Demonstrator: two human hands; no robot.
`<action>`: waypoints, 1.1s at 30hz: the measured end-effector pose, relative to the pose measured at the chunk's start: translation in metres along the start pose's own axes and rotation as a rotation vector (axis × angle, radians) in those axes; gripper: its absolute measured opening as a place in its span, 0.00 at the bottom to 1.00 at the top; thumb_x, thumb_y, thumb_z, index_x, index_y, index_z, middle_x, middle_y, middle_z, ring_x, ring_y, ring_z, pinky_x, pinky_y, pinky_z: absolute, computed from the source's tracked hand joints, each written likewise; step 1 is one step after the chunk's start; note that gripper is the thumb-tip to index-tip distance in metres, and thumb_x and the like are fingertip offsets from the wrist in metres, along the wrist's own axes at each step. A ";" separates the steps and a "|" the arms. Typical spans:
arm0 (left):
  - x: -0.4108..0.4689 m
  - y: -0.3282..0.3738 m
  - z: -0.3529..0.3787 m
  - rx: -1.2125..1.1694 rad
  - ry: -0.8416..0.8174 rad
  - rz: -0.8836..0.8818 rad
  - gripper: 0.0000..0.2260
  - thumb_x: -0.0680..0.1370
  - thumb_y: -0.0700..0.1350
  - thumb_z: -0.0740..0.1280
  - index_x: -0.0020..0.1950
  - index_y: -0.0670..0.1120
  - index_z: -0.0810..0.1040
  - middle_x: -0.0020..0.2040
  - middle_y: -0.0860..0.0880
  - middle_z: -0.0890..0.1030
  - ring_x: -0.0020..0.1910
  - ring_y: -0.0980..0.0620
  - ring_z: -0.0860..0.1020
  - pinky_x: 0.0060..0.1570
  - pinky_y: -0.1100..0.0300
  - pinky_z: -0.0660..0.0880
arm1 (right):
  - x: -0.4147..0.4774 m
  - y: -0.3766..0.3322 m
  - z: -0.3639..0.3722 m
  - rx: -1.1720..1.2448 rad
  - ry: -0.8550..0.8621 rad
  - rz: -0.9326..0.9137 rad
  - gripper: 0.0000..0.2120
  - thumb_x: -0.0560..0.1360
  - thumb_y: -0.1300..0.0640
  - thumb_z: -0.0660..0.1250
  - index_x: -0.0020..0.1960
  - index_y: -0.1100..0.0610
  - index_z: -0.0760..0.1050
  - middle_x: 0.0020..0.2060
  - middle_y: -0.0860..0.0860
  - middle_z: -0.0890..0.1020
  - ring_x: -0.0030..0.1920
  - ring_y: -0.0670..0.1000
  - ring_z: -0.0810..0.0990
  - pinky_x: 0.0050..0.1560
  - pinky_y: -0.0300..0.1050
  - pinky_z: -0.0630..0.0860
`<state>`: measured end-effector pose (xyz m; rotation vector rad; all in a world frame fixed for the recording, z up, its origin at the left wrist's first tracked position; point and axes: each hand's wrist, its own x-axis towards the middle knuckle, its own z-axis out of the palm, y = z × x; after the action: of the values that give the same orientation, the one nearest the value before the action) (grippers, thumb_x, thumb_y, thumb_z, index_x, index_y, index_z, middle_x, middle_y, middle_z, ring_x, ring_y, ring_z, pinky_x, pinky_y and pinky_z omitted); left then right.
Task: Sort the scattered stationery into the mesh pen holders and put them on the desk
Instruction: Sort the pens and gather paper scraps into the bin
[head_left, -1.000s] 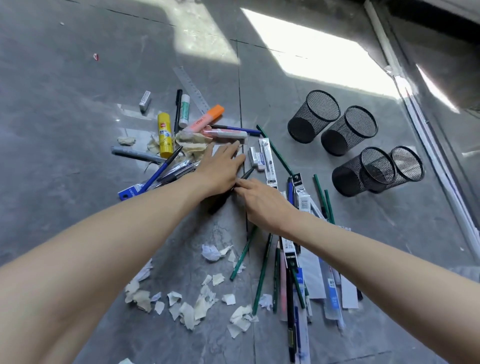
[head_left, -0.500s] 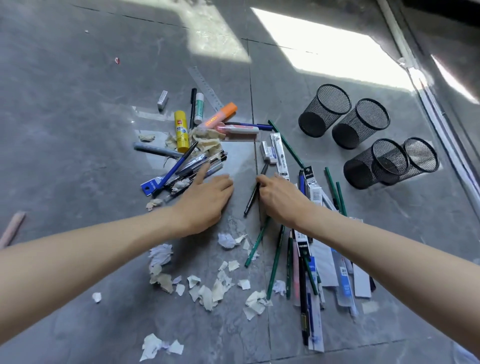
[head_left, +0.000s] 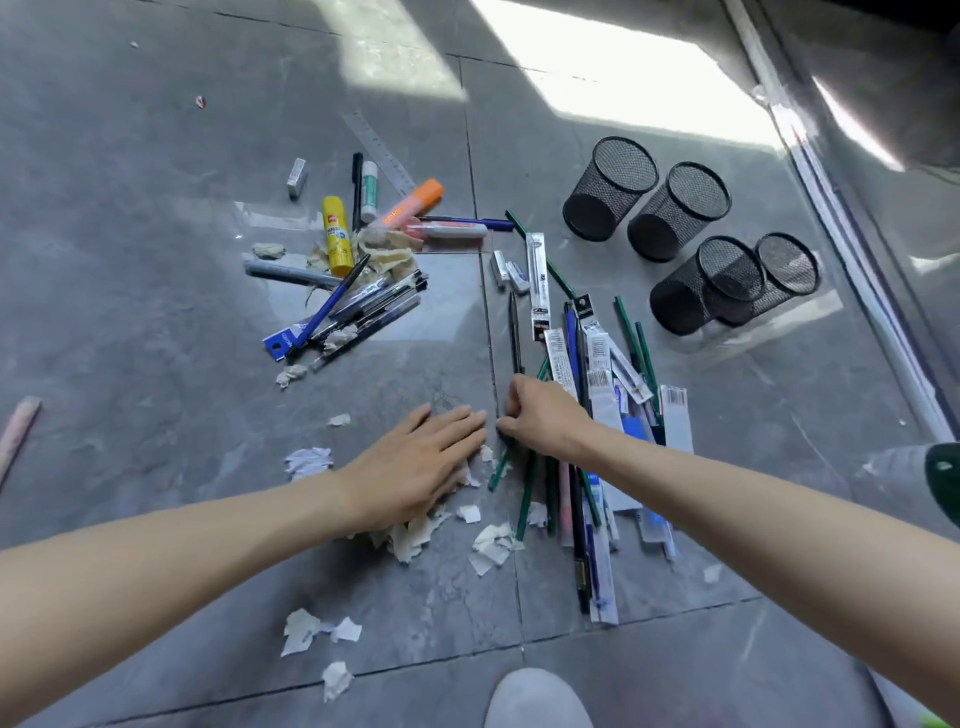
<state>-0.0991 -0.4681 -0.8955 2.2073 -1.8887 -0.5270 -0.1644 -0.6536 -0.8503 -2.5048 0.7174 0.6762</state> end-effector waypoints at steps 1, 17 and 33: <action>-0.005 0.000 0.001 0.004 -0.004 0.027 0.25 0.82 0.55 0.42 0.77 0.47 0.56 0.77 0.52 0.55 0.76 0.53 0.51 0.74 0.49 0.48 | -0.001 0.001 0.000 0.026 0.016 0.013 0.07 0.72 0.58 0.65 0.42 0.55 0.66 0.44 0.56 0.79 0.47 0.58 0.77 0.42 0.46 0.70; 0.001 0.030 0.006 0.181 -0.016 0.060 0.29 0.81 0.57 0.39 0.75 0.44 0.61 0.75 0.45 0.62 0.75 0.48 0.59 0.73 0.46 0.48 | -0.009 0.003 0.013 0.343 0.258 0.181 0.12 0.67 0.65 0.66 0.45 0.55 0.65 0.37 0.50 0.74 0.41 0.54 0.74 0.39 0.46 0.70; 0.007 0.068 0.021 0.280 0.132 0.338 0.20 0.80 0.54 0.52 0.66 0.48 0.73 0.65 0.45 0.75 0.67 0.46 0.71 0.71 0.47 0.51 | -0.015 0.025 -0.011 -0.033 0.085 0.006 0.05 0.73 0.61 0.61 0.44 0.56 0.76 0.39 0.50 0.78 0.44 0.53 0.77 0.38 0.43 0.68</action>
<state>-0.1683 -0.4844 -0.8910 1.9454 -2.3107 -0.0606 -0.1866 -0.6724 -0.8402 -2.5757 0.7493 0.5919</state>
